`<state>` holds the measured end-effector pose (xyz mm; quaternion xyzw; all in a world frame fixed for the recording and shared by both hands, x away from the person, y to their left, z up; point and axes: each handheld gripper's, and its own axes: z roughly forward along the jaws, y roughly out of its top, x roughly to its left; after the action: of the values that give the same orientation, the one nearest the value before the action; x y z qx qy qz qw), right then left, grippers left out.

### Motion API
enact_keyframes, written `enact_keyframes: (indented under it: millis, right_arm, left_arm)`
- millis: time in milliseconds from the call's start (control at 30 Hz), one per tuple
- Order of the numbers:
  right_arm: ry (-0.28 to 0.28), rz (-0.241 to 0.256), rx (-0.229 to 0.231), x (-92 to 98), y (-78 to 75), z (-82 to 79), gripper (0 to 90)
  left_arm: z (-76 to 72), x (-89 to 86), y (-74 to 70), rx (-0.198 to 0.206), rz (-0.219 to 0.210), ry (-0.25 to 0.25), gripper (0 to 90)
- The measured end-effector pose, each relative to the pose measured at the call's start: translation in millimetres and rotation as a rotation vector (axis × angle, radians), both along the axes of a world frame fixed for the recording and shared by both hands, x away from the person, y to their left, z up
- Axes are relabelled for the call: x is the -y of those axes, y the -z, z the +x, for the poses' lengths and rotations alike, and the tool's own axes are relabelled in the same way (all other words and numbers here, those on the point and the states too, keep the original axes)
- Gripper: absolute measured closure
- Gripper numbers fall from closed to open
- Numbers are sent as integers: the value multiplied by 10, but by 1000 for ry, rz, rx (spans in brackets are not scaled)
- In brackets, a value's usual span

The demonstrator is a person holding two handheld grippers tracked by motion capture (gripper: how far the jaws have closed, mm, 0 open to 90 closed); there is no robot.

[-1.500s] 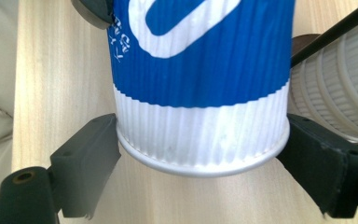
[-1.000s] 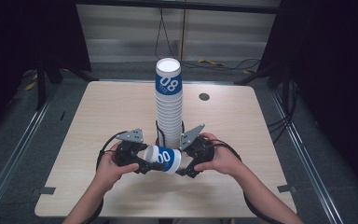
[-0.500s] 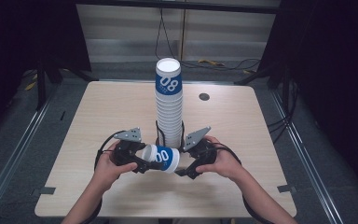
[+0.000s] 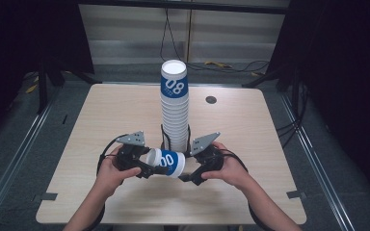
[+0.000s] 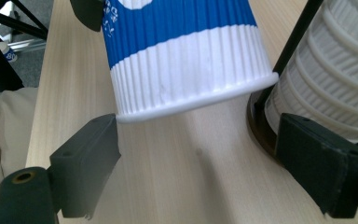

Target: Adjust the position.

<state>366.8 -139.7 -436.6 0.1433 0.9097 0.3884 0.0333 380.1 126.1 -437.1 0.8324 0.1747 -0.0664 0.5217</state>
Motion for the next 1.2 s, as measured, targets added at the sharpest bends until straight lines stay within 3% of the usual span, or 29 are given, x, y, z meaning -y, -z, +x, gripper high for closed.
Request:
enact_keyframes:
  millis: [167, 1200]
  right_arm:
    - [3, 26, 1, -25, -2, -4, 130]
    - [-13, 42, 8, -29, 13, -1, 101]
  left_arm:
    - [2, 7, 14, -1, 2, 1, 257]
    - [-13, 49, 58, -30, -12, 34, 260]
